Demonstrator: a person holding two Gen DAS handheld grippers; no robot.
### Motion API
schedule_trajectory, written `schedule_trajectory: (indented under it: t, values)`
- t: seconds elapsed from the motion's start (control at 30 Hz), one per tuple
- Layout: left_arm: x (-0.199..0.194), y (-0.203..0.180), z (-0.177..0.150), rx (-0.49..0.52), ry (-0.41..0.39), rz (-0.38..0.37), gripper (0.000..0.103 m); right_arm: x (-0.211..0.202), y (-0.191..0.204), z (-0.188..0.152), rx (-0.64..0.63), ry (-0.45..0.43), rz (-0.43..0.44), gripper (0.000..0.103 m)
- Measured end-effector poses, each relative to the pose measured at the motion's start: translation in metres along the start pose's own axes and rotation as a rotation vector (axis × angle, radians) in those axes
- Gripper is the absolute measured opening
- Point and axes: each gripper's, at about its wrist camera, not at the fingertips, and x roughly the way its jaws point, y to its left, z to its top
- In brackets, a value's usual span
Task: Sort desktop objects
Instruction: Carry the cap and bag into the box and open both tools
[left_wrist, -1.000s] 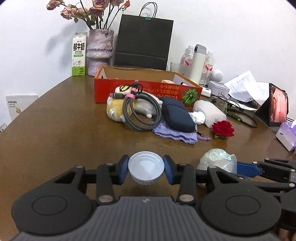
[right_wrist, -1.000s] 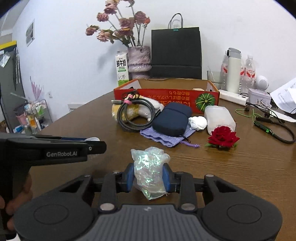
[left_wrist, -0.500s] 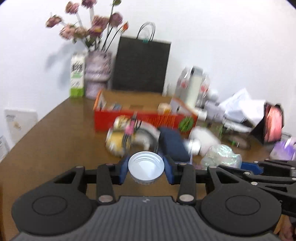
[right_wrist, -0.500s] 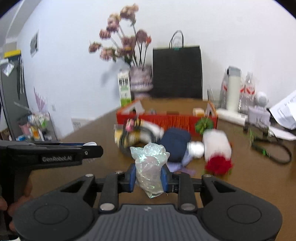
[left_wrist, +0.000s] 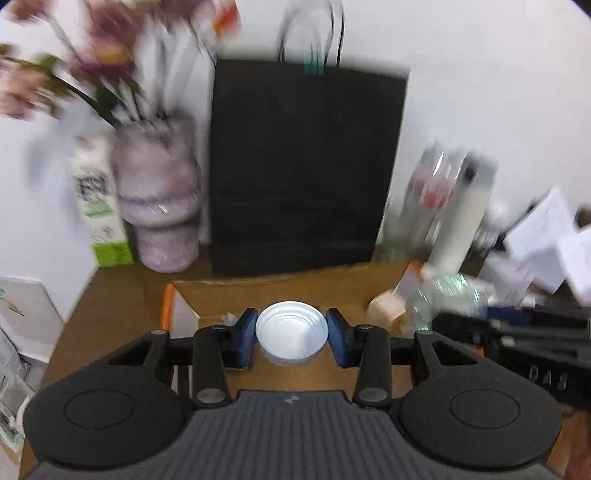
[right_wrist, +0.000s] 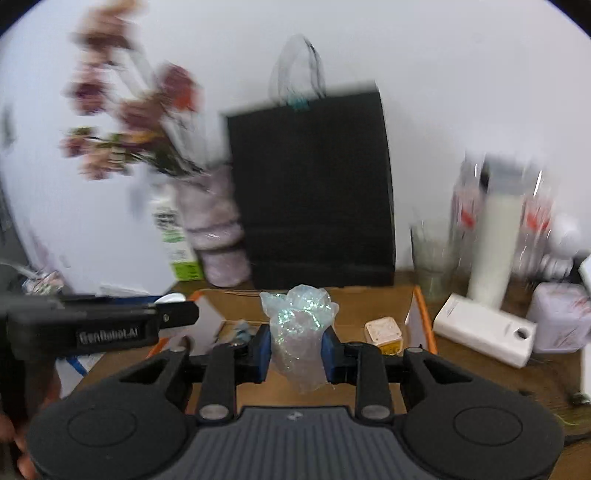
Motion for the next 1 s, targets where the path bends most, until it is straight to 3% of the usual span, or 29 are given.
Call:
schedule_trajectory:
  t: [0.1,0.2,0.3,0.33,0.37,0.4,0.43,0.5,0.57,0.67,0.87,1.0]
  values:
    - [0.054,0.014,0.011,-0.063,0.091,0.019,0.041,0.061,-0.011,0.016,0.006,0.094,-0.032,0.027]
    - [0.1,0.008,0.008,0.009,0.145,0.13,0.041,0.117,-0.026,0.018,0.053,0.18,-0.054,0.028]
    - [0.131,0.008,0.001,0.015,0.212,0.14,0.044,0.144,-0.034,0.01,0.088,0.21,-0.072,0.031]
    - [0.138,0.01,0.0,0.004,0.228,0.145,0.049,0.15,-0.035,0.007,0.085,0.208,-0.082,0.033]
    - [0.142,0.013,-0.002,-0.011,0.237,0.151,0.066,0.153,-0.035,0.004,0.09,0.21,-0.084,0.039]
    - [0.144,0.015,-0.005,-0.023,0.242,0.143,0.078,0.156,-0.037,0.001,0.097,0.217,-0.082,0.042]
    - [0.145,0.017,-0.008,-0.03,0.241,0.149,0.08,0.157,-0.042,-0.002,0.109,0.218,-0.08,0.044]
    - [0.148,0.025,-0.011,-0.037,0.244,0.141,0.081,0.161,-0.048,-0.006,0.14,0.225,-0.078,0.064]
    - [0.143,0.03,-0.013,-0.054,0.227,0.136,0.082,0.158,-0.049,-0.009,0.155,0.236,-0.078,0.074]
    - [0.128,0.031,-0.011,-0.069,0.203,0.138,0.086,0.147,-0.044,-0.01,0.154,0.198,-0.088,0.079]
    - [0.094,0.029,-0.006,-0.069,0.172,0.138,0.086,0.118,-0.032,-0.004,0.145,0.177,-0.088,0.08]
    - [0.057,0.026,-0.004,-0.087,0.158,0.134,0.086,0.083,-0.019,0.003,0.09,0.144,-0.153,0.087]
